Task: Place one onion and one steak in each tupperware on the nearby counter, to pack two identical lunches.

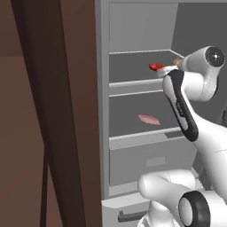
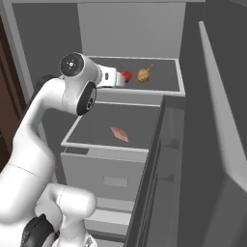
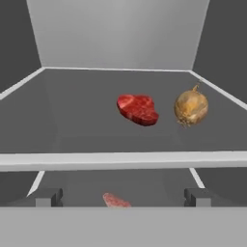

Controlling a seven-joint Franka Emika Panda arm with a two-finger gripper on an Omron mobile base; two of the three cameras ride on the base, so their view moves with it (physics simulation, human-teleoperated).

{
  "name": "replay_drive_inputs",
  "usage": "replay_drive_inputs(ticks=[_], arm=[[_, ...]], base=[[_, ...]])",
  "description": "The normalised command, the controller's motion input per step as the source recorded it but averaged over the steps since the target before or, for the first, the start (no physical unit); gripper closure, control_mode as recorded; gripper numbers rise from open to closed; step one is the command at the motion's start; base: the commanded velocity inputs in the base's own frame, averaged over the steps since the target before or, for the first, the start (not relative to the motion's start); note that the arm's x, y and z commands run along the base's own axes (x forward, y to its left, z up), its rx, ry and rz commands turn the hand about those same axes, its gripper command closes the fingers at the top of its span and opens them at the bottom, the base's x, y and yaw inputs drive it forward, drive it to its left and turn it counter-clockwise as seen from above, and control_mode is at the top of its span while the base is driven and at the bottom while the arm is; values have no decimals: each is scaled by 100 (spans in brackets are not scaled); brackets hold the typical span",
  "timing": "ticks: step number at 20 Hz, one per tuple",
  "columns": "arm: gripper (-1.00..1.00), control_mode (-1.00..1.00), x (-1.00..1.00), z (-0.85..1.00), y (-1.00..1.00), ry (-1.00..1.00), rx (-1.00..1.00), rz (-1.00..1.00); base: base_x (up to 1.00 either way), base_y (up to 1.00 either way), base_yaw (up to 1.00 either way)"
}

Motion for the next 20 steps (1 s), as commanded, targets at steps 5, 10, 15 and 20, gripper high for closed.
replay_drive_inputs(ticks=[5,10,15,20], arm=[[-100,-100,15,7,-26,5,2,-2],[-100,-100,29,-2,-5,9,0,0],[-100,-100,34,-15,-2,1,0,0],[-100,-100,39,-22,-1,0,0,0]], base=[[0,0,0],[0,0,0],[0,0,0],[0,0,0]])
